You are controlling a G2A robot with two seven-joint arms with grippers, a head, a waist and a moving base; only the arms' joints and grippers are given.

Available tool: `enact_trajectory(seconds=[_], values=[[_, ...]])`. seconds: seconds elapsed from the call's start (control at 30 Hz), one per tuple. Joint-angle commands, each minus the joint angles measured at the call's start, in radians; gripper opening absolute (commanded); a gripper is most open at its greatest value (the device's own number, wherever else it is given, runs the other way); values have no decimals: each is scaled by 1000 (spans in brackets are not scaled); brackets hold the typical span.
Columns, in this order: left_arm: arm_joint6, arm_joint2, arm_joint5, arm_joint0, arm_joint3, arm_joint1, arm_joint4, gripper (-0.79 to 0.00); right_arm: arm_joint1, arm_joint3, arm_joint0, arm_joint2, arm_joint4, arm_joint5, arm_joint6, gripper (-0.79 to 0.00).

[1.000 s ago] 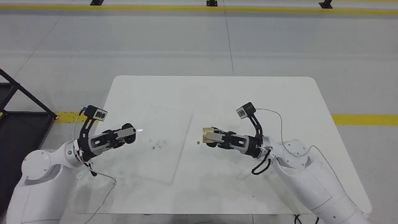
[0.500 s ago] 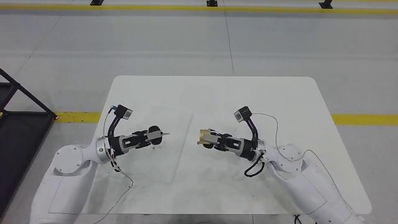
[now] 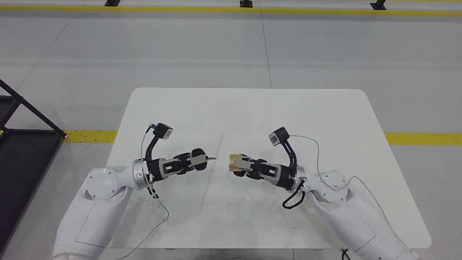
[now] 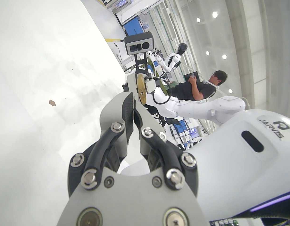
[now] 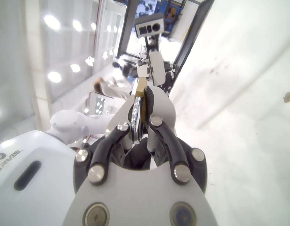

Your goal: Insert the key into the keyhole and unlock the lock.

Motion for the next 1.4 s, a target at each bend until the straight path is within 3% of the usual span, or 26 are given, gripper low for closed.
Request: enact_trajectory(seconds=[0.0,1.37], values=[[13,17,-5,-5,5,-2,-2,-785,-2,3,-2,0,1,-4,2,-785],[39,100,-6,-33,18,5,-38,-785,-25,32,6,-5,-1,12,-44,-785]])
